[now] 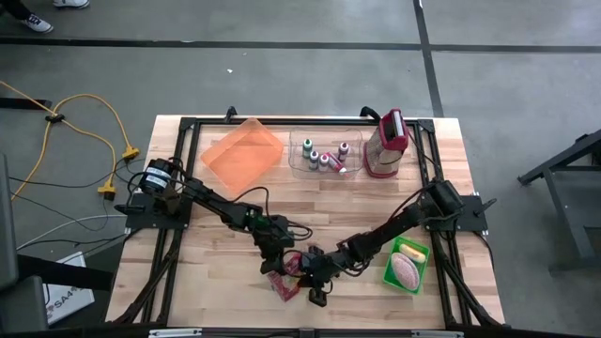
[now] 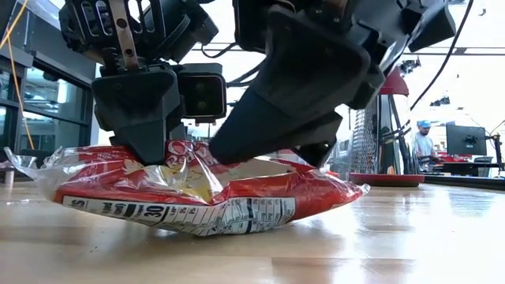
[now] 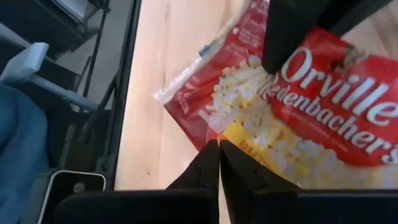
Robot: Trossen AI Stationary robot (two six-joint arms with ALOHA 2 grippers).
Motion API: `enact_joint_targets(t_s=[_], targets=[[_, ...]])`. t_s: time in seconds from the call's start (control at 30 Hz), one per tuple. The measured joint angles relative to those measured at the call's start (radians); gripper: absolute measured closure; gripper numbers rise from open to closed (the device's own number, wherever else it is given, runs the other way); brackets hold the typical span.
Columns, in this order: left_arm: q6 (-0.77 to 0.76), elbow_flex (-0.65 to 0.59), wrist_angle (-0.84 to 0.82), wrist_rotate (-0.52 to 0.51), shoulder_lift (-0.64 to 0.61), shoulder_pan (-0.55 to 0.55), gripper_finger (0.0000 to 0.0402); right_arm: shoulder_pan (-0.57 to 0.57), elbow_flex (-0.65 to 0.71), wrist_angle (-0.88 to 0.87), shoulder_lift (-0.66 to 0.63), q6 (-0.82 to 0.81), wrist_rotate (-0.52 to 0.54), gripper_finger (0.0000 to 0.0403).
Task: Pick & Place Food Item
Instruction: Put the red popcorn bag into the orange bin
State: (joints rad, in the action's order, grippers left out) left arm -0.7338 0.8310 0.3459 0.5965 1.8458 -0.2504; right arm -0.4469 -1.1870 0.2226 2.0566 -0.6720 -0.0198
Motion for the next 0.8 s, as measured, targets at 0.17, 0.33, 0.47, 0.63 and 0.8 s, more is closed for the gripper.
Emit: enact_joint_targets(t_s=[0.17, 0.33, 0.47, 0.63, 0.8], targets=[[0.000, 0.000, -0.001, 0.000, 0.000, -0.001, 0.0383, -0.001, 0.000, -0.001, -0.016, 0.015, -0.002, 0.0379], [0.001, 0.000, -0.003, 0.001, 0.000, -0.001, 0.0383, -0.001, 0.000, -0.001, -0.022, 0.011, -0.006, 0.0332], [0.001, 0.000, -0.004, 0.002, 0.000, -0.001, 0.0383, -0.001, 0.000, 0.006, -0.022, -0.027, -0.048, 0.0307], [0.001, 0.000, -0.005, 0.031, 0.000, 0.014, 0.0383, -0.013, 0.000, 0.042, -0.022, -0.067, -0.129, 0.0296], [0.000, -0.002, -0.015, 0.060, -0.005, 0.041, 0.0383, -0.063, 0.000, 0.106, -0.022, -0.066, -0.136, 0.0300]])
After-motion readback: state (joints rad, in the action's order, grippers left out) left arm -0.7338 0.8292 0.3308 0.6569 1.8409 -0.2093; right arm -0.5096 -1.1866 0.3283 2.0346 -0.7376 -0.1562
